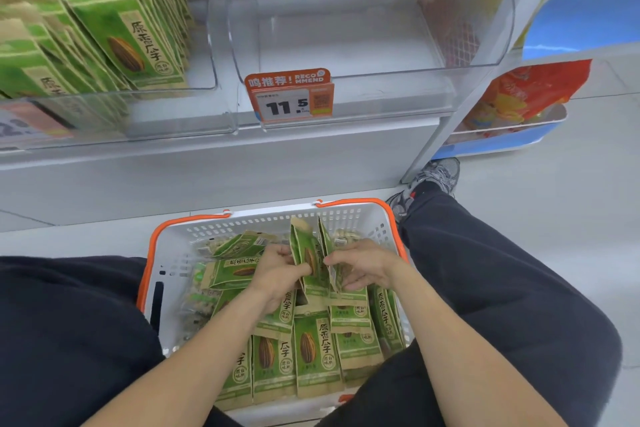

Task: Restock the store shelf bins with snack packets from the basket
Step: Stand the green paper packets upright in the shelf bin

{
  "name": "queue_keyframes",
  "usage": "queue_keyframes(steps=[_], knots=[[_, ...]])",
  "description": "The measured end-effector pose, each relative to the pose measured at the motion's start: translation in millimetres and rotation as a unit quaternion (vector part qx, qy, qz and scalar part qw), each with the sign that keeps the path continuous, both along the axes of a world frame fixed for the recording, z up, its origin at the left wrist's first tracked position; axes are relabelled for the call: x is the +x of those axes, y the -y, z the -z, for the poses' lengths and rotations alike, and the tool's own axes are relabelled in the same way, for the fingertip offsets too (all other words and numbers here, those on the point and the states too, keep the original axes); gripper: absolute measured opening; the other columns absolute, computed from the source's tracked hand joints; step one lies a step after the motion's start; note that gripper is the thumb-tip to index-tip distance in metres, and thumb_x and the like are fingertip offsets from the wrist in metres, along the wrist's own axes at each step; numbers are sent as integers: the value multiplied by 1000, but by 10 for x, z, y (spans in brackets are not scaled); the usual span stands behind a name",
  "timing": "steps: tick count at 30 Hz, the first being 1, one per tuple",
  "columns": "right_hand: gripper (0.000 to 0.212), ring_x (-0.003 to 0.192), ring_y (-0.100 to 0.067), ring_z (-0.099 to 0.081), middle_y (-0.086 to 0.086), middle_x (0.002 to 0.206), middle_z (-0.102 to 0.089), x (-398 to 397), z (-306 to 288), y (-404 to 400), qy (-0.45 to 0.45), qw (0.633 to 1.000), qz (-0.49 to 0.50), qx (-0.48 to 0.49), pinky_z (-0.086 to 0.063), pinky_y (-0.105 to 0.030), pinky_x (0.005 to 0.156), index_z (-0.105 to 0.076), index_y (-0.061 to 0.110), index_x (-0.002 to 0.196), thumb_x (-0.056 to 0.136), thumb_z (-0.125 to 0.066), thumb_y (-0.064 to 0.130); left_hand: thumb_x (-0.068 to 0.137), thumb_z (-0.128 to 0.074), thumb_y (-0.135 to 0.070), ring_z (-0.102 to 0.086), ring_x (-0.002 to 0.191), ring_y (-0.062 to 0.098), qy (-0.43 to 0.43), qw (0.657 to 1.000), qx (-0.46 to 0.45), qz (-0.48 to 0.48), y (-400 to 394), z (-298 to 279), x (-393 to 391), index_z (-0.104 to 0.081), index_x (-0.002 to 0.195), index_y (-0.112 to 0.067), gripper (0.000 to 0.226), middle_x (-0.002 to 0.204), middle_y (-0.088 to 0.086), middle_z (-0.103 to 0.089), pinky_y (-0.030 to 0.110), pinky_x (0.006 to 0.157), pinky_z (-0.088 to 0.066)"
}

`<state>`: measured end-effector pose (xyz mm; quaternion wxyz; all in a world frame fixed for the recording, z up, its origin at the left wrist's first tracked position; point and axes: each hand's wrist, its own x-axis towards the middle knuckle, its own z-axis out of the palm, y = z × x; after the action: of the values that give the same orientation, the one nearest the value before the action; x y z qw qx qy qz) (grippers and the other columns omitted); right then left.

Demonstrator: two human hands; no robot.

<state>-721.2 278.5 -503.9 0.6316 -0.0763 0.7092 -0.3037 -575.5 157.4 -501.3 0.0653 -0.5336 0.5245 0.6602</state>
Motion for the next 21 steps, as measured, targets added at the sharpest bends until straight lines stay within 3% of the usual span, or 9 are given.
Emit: queue_keyframes(steps=[2,5,9,12,16,19,21], knots=[[54,97,-27,-72,-12,127,-65,14,-63,-29,10,1000,-2,-26,-60,-38,87,-64,13,129,81,-79,32,72,-72,14,-70,98,27,-14,1000,17,9,15,-92,36,-58,109,-12,47,102,11,-73,50,90,-56],[41,95,-30,-72,-13,116,-71,18,-174,-93,53,996,20,-76,-60,-41,85,-67,7,121,83,-70,22,75,-60,18,-69,100,30,-42,998,49,18,28,-224,83,-64,110,-7,43,100,12,-75,52,91,-54],[56,85,-26,-64,-13,105,-68,66,-252,-169,68,991,37,-110,-57,-38,69,-58,4,127,71,-56,9,87,-63,5,-70,90,25,-95,995,28,-11,-16,-365,123,-56,117,-10,34,100,11,-73,44,80,-55],[67,89,-26,-64,-11,103,-67,123,-244,-172,53,991,52,-109,-53,-43,77,-58,10,127,60,-49,2,88,-66,1,-72,85,17,-114,993,8,-16,-61,-390,180,-56,117,-14,34,103,7,-74,33,69,-54],[64,107,-30,-66,-12,112,-71,200,-162,-135,12,992,55,-109,-52,-53,98,-61,11,120,59,-47,-2,87,-68,0,-70,91,20,-122,992,-1,-14,-59,-419,265,-57,120,-17,38,105,5,-74,34,73,-53],[41,112,-27,-66,-7,113,-73,215,-167,-121,-8,990,66,-125,-49,-52,103,-64,10,115,76,-58,1,87,-68,-1,-65,83,24,-114,992,-8,-45,3,-465,334,-59,115,-15,33,98,10,-72,39,79,-52],[30,114,-24,-66,-2,116,-74,203,-232,-125,-6,984,94,-149,-48,-50,105,-64,15,121,91,-63,9,88,-67,0,-68,91,27,-99,991,-31,-89,48,-479,402,-60,112,-16,30,103,10,-74,40,79,-53]])
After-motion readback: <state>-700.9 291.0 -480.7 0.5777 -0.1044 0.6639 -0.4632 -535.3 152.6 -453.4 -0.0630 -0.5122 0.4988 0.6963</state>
